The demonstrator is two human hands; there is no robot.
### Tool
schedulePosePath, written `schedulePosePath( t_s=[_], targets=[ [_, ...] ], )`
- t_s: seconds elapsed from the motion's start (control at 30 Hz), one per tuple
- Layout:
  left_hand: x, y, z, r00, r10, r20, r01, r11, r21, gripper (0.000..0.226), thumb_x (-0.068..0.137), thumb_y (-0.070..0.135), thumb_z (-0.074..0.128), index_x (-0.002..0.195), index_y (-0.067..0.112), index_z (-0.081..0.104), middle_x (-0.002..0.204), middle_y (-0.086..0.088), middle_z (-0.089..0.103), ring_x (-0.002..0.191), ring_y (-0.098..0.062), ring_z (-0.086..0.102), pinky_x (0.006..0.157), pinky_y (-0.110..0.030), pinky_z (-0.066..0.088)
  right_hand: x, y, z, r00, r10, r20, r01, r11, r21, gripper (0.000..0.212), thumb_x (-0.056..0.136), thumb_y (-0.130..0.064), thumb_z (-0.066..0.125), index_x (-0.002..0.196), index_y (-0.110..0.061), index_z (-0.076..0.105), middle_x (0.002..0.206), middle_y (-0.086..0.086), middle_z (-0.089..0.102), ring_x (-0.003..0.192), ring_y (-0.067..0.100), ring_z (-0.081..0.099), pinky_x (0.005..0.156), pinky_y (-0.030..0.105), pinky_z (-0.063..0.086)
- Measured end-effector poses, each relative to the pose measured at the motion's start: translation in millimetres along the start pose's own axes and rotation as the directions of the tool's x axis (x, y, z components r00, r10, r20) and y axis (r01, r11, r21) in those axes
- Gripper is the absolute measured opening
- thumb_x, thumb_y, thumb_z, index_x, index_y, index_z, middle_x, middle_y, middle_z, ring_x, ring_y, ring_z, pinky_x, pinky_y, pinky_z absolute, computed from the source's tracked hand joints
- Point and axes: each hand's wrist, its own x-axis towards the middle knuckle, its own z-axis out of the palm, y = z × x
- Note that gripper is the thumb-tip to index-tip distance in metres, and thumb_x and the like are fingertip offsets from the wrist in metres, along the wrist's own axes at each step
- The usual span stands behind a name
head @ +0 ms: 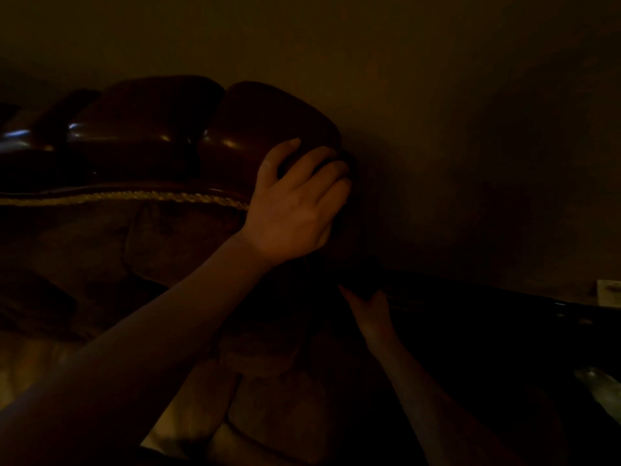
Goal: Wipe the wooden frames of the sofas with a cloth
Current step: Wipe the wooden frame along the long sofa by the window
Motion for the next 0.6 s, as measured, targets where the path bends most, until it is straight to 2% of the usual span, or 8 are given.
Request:
schedulePosePath(
  t_s=[0.07, 0.17, 0.2, 0.3, 0.37, 0.43, 0.53, 0.6],
  targets=[
    [0.7, -0.6, -2.8, 1.0, -0.01, 0.004, 0.01, 1.0, -0.026, 0.015, 0.082, 0.015, 0.059, 0.09, 0.013, 0.071, 0.103, -0.002, 0.071, 0.106, -0.023, 0.062, 0.1, -0.044, 0.027, -16.8, -28.3, 5.9, 0.992, -0.126, -0.017, 0.127, 0.987, 0.101, 0.044, 0.083, -0.036, 0.066, 0.123, -0.033, 0.049, 0.116, -0.015, 0.056, 0.102, -0.001, 0.056, 0.083, 0.02, 0.047],
    [5.0, -1.7, -14.1, 0.999, -0.053, -0.01, 0.051, 0.984, -0.169, 0.023, 0.084, 0.013, 0.05, 0.09, 0.009, 0.071, 0.102, -0.005, 0.07, 0.1, -0.022, 0.065, 0.094, -0.041, 0.032, -31.1, -79.6, 9.4, 0.989, -0.149, 0.014, 0.142, 0.964, 0.224, 0.012, 0.093, -0.021, 0.053, 0.104, -0.023, 0.056, 0.089, -0.008, 0.058, 0.08, 0.007, 0.057, 0.06, 0.015, 0.045],
    [9.9, -2.3, -19.5, 0.996, -0.085, -0.004, 0.082, 0.971, -0.223, 0.025, 0.083, 0.013, 0.047, 0.088, 0.007, 0.071, 0.099, -0.006, 0.07, 0.094, -0.022, 0.066, 0.09, -0.038, 0.034, -34.6, -97.9, 10.2, 0.979, -0.202, 0.03, 0.191, 0.955, 0.228, 0.011, 0.093, -0.02, 0.051, 0.102, -0.02, 0.058, 0.085, -0.007, 0.058, 0.076, 0.008, 0.056, 0.056, 0.012, 0.043],
    [36.9, -8.3, -35.4, 0.97, -0.218, 0.106, 0.24, 0.926, -0.292, 0.025, 0.077, 0.014, 0.044, 0.081, 0.004, 0.066, 0.08, -0.009, 0.066, 0.068, -0.026, 0.064, 0.071, -0.034, 0.038, -37.1, -160.3, 21.8, 0.896, -0.442, 0.028, 0.441, 0.896, 0.053, 0.031, 0.089, -0.037, 0.048, 0.114, -0.021, 0.057, 0.101, -0.01, 0.061, 0.089, -0.001, 0.056, 0.07, 0.008, 0.043],
    [66.1, -22.1, -43.3, 0.877, -0.387, 0.285, 0.465, 0.834, -0.296, 0.029, 0.078, 0.017, 0.038, 0.086, 0.002, 0.061, 0.08, -0.013, 0.062, 0.068, -0.03, 0.061, 0.062, -0.035, 0.042, -21.8, -196.6, 34.1, 0.849, -0.519, 0.099, 0.528, 0.839, -0.13, 0.035, 0.093, -0.04, 0.039, 0.117, -0.021, 0.057, 0.111, 0.0, 0.062, 0.096, 0.009, 0.057, 0.086, 0.024, 0.046],
    [89.5, -41.1, -37.7, 0.757, -0.457, 0.468, 0.569, 0.813, -0.127, 0.029, 0.09, 0.021, 0.037, 0.102, 0.005, 0.057, 0.096, -0.014, 0.061, 0.087, -0.032, 0.059, 0.071, -0.036, 0.044, 2.7, -220.4, 36.4, 0.892, -0.423, 0.162, 0.45, 0.867, -0.214, 0.044, 0.094, -0.051, 0.035, 0.115, -0.021, 0.059, 0.115, 0.01, 0.062, 0.101, 0.024, 0.059, 0.091, 0.042, 0.047],
    [102.7, -51.0, -18.7, 0.564, -0.355, 0.746, 0.342, 0.922, 0.181, 0.04, 0.099, 0.034, 0.027, 0.122, 0.01, 0.049, 0.121, -0.015, 0.054, 0.114, -0.033, 0.05, 0.101, -0.047, 0.03, 31.8, -210.1, 13.3, 0.959, -0.195, 0.204, 0.212, 0.975, -0.063, 0.045, 0.092, -0.061, 0.035, 0.113, -0.03, 0.059, 0.116, 0.004, 0.061, 0.1, 0.019, 0.06, 0.092, 0.04, 0.046],
    [103.3, -48.0, -11.0, 0.493, -0.313, 0.812, 0.222, 0.947, 0.23, 0.046, 0.1, 0.037, 0.02, 0.123, 0.009, 0.047, 0.125, -0.016, 0.053, 0.118, -0.033, 0.047, 0.104, -0.05, 0.026, 39.2, -176.6, -3.6, 0.981, -0.065, 0.183, 0.051, 0.996, 0.077, 0.046, 0.094, -0.058, 0.035, 0.122, -0.029, 0.056, 0.126, 0.004, 0.056, 0.103, 0.018, 0.057, 0.094, 0.038, 0.043]
  ],
)
